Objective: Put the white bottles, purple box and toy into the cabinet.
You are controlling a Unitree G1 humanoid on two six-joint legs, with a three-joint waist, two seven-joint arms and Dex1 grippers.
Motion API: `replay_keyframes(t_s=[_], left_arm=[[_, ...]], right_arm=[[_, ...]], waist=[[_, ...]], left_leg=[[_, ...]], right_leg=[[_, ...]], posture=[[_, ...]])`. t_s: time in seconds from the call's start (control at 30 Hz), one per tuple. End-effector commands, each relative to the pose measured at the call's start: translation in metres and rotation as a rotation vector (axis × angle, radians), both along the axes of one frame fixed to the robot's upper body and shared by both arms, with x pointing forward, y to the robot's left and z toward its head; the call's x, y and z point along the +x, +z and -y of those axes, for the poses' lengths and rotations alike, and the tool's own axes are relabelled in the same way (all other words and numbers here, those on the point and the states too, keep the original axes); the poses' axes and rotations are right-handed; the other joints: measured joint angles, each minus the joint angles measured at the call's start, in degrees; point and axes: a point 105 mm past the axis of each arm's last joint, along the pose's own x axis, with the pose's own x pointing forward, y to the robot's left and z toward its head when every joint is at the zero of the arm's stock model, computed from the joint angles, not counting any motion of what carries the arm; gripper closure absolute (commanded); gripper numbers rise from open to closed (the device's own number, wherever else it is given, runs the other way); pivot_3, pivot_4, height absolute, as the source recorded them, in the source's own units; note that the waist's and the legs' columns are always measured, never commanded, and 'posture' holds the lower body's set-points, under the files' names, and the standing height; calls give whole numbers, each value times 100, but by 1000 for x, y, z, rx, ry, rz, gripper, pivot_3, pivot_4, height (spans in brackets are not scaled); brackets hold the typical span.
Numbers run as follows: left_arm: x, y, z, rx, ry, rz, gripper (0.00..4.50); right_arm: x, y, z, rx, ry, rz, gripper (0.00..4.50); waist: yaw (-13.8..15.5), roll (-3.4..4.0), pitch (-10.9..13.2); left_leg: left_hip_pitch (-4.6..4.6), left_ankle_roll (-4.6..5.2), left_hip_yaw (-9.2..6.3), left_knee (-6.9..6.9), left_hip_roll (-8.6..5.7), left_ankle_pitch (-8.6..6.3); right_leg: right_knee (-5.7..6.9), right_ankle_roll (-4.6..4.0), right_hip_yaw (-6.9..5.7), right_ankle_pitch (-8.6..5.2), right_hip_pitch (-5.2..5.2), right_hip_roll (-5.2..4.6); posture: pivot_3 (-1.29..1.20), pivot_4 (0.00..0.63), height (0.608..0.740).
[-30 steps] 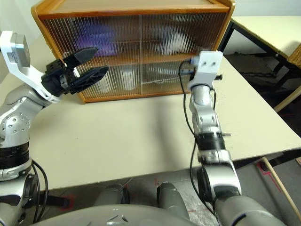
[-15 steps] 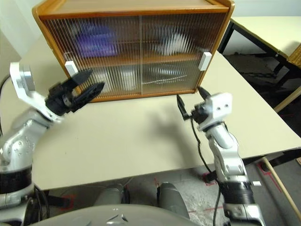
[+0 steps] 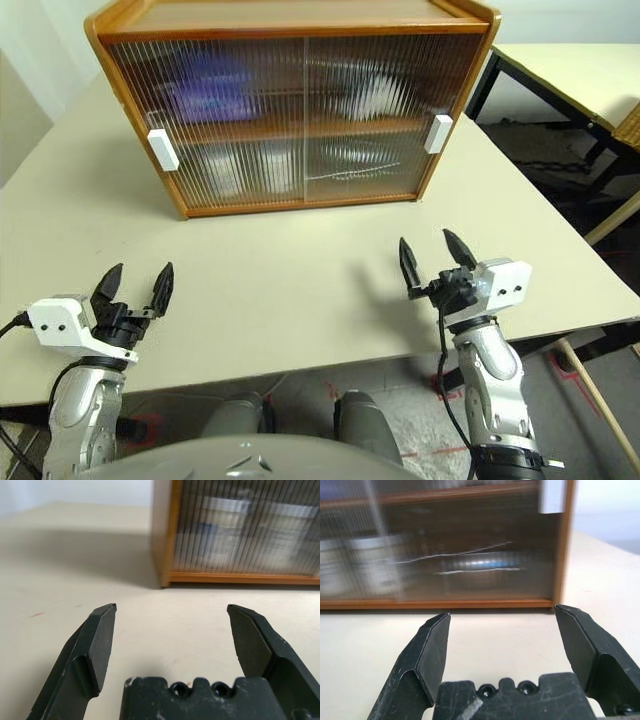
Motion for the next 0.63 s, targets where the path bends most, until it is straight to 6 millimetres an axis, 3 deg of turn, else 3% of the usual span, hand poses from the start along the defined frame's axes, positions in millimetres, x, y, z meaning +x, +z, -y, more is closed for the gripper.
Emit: replay_keyframes(t_s=[0.03, 0.63], left_arm=[[-3, 5, 2, 26, 32, 26, 0], [-4, 11, 2, 60, 122, 64, 0]], right_arm=[[-3, -6, 14, -6, -98, 4, 29], [-3, -20, 17, 6, -65, 9, 29]], waist=[[-4, 10, 6], [-9, 6, 2]], left_leg=[[-2, 0, 0, -1, 0, 0], [2, 1, 7, -47, -4, 1]], right_leg=[[0, 0, 1, 0, 0, 0], [0, 5, 3, -24, 1, 10]], posture=[[134, 0, 740], [139, 0, 740]])
